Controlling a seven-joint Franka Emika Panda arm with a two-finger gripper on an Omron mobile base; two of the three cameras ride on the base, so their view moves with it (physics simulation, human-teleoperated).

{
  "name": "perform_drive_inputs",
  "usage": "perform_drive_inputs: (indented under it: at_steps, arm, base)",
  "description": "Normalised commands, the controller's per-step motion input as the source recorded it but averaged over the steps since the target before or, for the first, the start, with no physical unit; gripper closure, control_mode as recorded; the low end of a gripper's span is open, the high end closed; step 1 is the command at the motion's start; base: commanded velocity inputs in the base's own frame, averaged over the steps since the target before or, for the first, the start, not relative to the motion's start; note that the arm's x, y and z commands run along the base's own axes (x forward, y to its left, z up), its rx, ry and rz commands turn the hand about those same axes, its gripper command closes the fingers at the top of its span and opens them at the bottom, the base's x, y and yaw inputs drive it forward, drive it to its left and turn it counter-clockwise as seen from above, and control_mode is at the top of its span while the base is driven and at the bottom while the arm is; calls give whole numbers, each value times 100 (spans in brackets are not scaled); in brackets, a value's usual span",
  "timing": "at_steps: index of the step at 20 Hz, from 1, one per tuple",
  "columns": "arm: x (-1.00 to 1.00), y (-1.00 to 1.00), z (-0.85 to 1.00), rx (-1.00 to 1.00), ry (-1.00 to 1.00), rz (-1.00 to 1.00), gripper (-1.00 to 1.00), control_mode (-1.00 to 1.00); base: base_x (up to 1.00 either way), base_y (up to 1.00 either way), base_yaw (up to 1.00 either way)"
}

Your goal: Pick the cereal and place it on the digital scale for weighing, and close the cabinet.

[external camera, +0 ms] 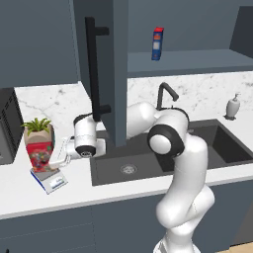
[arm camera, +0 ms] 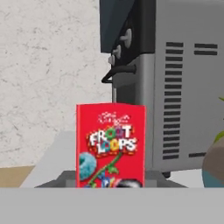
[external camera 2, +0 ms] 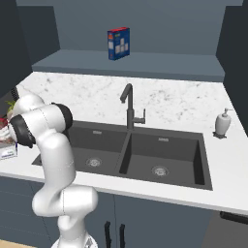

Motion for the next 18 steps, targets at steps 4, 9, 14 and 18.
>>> perform_drive_inputs:
  at_steps: [4,9,14,18]
  arm:
    - [-18,-3,0,0,-12,0,-100,-100]
    - [-1,-27,0,2,-2,0,-100,-100]
    - [-3,-33,0,3,-1,0,-100,-100]
    - [0,-33,0,4,-1,0,-100,-100]
  base:
    - [0,0,0]
    - [0,0,0]
    - [0,0,0]
    - [0,0,0]
